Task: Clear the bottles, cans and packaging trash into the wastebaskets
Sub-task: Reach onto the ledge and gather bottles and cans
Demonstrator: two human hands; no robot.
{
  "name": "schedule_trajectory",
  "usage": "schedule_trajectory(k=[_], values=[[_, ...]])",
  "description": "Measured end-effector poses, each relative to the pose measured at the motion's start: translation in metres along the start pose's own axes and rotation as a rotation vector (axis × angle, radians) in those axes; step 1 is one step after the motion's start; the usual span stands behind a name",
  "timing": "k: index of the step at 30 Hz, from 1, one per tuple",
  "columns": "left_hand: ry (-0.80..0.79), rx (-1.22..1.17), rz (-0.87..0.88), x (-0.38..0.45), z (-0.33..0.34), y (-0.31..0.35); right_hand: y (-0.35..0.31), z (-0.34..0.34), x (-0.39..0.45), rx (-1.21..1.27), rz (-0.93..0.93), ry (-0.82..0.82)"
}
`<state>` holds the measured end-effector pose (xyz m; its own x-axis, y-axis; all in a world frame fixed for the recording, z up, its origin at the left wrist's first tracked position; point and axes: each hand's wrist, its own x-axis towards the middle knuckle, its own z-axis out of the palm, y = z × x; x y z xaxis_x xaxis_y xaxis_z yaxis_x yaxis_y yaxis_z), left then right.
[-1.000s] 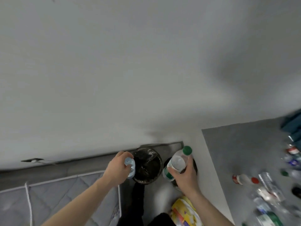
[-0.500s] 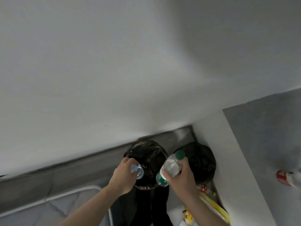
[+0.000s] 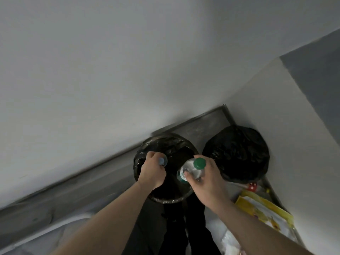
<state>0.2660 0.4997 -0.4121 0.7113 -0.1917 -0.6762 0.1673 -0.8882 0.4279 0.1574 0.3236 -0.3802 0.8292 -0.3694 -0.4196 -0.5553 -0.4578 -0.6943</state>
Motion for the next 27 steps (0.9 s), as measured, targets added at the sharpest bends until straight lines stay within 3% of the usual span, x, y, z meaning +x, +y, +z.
schedule_trajectory(k=[7,11,20,27], values=[[-0.091,0.11,-0.063,0.029,0.0,-0.02,0.002,0.027,0.026,-0.122,-0.021,-0.059],[-0.179,0.165,-0.044,0.037,-0.004,-0.028,0.004,0.041,0.039,-0.183,0.061,-0.192],[0.125,0.152,0.237,0.02,-0.016,-0.016,0.029,0.046,0.042,-0.235,0.234,-0.292],[0.031,0.316,0.218,0.046,-0.014,-0.023,0.032,0.047,0.042,-0.219,0.23,-0.283]])
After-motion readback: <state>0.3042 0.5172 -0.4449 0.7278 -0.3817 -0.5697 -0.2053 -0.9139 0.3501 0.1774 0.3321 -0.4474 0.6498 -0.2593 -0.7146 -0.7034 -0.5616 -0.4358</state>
